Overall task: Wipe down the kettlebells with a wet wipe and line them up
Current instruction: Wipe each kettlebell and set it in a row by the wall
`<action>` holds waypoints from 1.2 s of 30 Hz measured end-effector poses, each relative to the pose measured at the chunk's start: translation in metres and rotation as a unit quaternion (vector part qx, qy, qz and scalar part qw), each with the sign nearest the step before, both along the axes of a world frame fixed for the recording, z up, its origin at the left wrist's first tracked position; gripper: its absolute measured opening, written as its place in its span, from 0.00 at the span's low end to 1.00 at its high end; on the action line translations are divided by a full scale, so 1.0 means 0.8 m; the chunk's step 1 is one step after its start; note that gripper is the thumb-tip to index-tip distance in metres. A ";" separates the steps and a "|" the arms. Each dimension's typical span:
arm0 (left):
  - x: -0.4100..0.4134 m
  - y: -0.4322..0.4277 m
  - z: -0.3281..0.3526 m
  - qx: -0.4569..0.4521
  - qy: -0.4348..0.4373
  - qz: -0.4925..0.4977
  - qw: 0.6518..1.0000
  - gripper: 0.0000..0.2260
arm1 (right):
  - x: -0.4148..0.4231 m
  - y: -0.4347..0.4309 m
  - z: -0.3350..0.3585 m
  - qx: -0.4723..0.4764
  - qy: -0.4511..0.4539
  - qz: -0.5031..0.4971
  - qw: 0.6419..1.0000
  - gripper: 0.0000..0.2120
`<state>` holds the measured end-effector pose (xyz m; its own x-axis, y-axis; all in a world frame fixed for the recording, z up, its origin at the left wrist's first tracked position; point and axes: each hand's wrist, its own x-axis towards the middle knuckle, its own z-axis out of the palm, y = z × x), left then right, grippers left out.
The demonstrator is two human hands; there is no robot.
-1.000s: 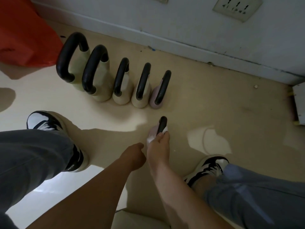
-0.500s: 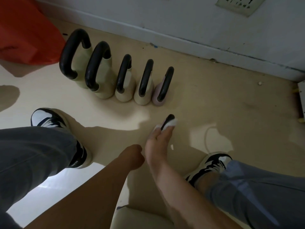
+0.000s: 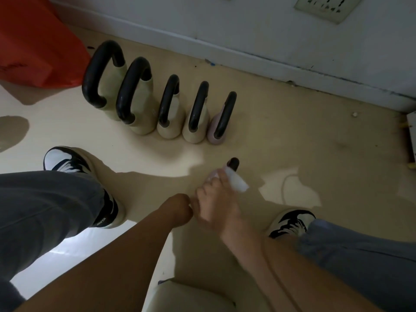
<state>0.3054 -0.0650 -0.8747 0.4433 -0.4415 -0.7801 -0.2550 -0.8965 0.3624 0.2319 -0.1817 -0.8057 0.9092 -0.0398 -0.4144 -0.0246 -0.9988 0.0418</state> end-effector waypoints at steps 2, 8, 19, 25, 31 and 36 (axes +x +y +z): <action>-0.004 0.004 0.004 0.010 -0.006 -0.029 0.999 0.16 | -0.022 0.031 -0.015 0.015 -0.010 -0.005 1.000 0.21; -0.010 0.028 0.006 0.066 0.020 -0.037 0.997 0.21 | -0.026 0.001 -0.021 -0.078 0.034 0.152 0.985 0.24; 0.001 0.014 0.003 0.001 0.020 0.046 0.999 0.18 | -0.004 -0.015 -0.004 -0.180 0.044 0.171 0.968 0.29; -0.001 0.016 0.000 0.001 0.026 0.049 0.998 0.18 | -0.046 -0.009 -0.034 -0.239 0.052 0.313 0.918 0.23; -0.003 0.010 -0.002 -0.002 0.029 0.060 0.998 0.18 | -0.001 -0.051 -0.015 -0.081 -0.015 0.197 0.977 0.25; -0.001 0.014 -0.003 0.001 0.043 0.061 0.997 0.16 | 0.008 -0.018 -0.025 -0.150 0.045 0.177 0.972 0.19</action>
<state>0.3042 -0.0539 -0.8769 0.4247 -0.3875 -0.8182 -0.1130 -0.9194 0.3768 0.2382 -0.1964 -0.8257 0.8483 0.1374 -0.5114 0.3357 -0.8864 0.3187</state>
